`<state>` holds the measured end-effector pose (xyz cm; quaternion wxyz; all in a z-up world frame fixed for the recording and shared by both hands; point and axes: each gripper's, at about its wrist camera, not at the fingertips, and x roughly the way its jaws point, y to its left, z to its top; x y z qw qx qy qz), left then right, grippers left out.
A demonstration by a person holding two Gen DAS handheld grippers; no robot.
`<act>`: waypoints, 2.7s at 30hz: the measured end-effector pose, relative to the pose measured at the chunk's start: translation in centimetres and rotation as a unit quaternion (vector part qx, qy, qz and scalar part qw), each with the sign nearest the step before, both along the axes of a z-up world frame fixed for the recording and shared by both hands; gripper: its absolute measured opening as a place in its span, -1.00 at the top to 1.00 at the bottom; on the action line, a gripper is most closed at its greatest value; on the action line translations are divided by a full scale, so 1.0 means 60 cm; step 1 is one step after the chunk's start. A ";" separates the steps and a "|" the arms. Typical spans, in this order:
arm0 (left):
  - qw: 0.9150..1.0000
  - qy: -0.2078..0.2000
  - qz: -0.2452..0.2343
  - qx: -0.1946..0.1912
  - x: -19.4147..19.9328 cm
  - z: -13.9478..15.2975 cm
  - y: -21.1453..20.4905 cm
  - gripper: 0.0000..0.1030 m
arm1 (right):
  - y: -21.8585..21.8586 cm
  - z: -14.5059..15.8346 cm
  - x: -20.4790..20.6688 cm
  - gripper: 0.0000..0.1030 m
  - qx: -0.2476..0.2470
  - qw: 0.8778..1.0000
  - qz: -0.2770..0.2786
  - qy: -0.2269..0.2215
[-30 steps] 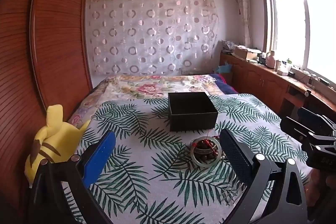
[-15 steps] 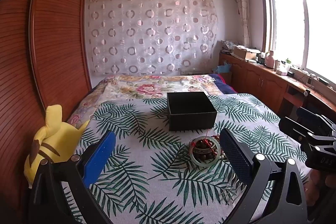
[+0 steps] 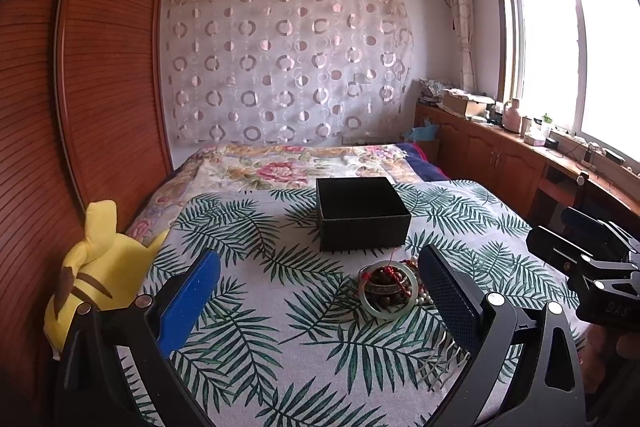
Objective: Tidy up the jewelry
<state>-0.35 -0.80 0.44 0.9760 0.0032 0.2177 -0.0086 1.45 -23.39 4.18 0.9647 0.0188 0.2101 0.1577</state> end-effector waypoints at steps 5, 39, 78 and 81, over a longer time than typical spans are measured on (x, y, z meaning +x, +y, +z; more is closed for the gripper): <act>1.000 -0.001 0.000 0.000 -0.001 0.001 -0.002 -0.85 | 0.001 -0.001 0.000 -0.95 0.000 1.000 0.000 0.001; 1.000 -0.001 -0.002 -0.005 -0.001 0.001 -0.001 -0.85 | 0.007 0.001 -0.006 -0.95 0.000 1.000 0.002 0.000; 0.993 0.111 -0.047 -0.010 0.054 -0.133 0.005 -0.85 | 0.015 -0.149 0.040 -0.26 -0.042 0.983 0.109 0.141; 0.992 0.115 -0.043 -0.013 0.057 -0.144 0.011 -0.85 | 0.019 -0.166 0.052 -0.15 -0.028 0.978 0.124 0.167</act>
